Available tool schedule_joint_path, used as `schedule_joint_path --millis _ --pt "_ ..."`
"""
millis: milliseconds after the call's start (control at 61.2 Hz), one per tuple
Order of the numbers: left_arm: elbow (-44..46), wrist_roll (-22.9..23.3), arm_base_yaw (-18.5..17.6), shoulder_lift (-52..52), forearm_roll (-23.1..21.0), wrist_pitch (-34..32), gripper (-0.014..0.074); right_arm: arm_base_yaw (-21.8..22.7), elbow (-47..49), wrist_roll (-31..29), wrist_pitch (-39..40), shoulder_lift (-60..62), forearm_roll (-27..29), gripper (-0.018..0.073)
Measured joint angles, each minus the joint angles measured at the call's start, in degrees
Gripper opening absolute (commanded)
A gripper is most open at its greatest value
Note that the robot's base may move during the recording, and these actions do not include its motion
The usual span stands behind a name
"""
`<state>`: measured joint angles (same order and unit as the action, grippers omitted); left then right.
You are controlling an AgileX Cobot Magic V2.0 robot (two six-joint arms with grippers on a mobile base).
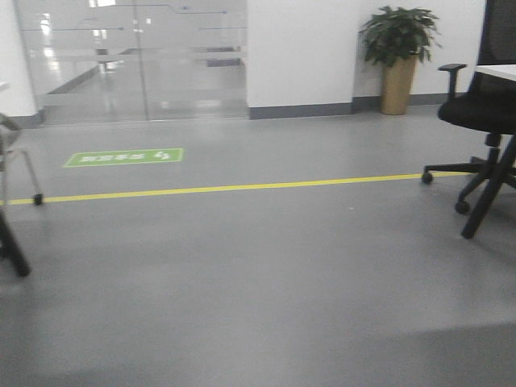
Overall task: Grab orange capacitor from left shelf to right conveyor
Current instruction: 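Drive the base away from the shelf toward the conveyor belt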
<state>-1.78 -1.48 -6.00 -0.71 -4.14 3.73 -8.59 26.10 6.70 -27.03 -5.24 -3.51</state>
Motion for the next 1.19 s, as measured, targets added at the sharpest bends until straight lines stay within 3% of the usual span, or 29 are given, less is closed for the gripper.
schedule_joint_path --millis 1193 --pt "0.0 0.0 0.0 0.0 0.0 0.0 -0.0127 0.0 0.0 0.0 0.0 0.0 0.0 0.0137"
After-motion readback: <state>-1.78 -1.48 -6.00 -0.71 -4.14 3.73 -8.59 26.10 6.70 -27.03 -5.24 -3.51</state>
